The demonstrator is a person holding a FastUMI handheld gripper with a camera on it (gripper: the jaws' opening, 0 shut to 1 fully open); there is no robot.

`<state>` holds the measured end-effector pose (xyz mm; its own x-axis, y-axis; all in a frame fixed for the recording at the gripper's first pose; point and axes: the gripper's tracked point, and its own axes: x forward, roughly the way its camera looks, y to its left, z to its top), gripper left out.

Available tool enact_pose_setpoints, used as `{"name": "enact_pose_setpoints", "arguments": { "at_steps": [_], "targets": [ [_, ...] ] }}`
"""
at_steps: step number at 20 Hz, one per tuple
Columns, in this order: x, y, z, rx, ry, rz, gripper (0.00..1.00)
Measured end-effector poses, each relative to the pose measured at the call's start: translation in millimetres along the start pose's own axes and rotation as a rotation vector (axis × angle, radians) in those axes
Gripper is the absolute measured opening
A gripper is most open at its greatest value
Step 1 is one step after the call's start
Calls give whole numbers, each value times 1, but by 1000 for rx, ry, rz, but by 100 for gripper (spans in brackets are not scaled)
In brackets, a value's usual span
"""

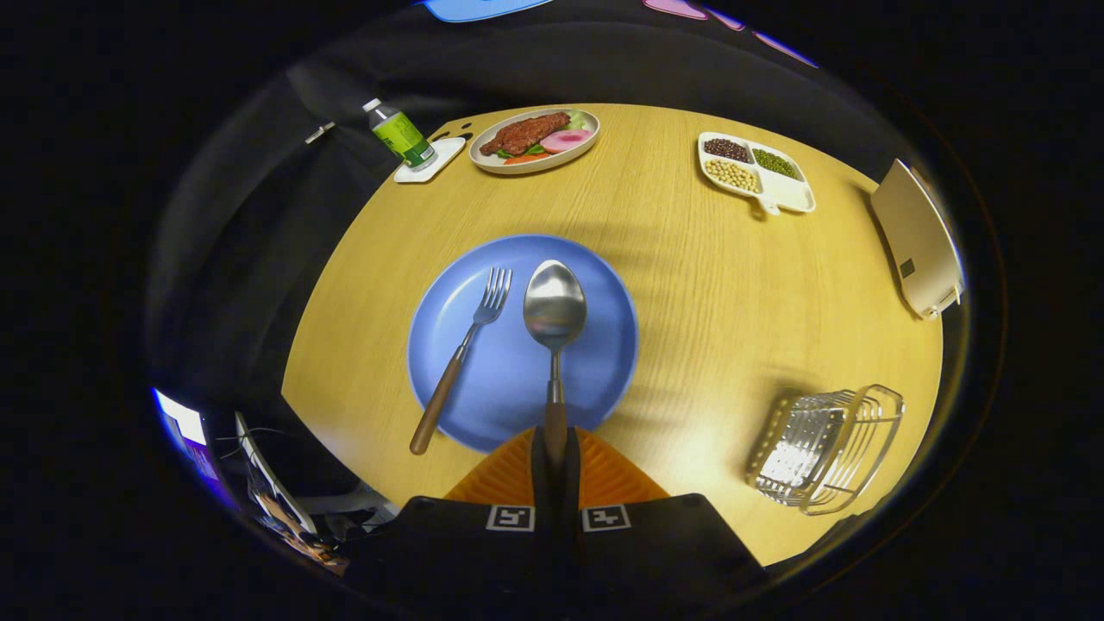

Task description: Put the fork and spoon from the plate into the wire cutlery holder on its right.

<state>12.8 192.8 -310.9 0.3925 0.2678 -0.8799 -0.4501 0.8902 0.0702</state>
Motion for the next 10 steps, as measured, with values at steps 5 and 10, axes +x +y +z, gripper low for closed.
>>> {"name": "enact_pose_setpoints", "arguments": {
  "at_steps": [5, 10],
  "targets": [
    [-67, -46, -20, -28, 17, -7, 5],
    [-117, -98, -34, -7, 56, -28, 5]
  ]
}}
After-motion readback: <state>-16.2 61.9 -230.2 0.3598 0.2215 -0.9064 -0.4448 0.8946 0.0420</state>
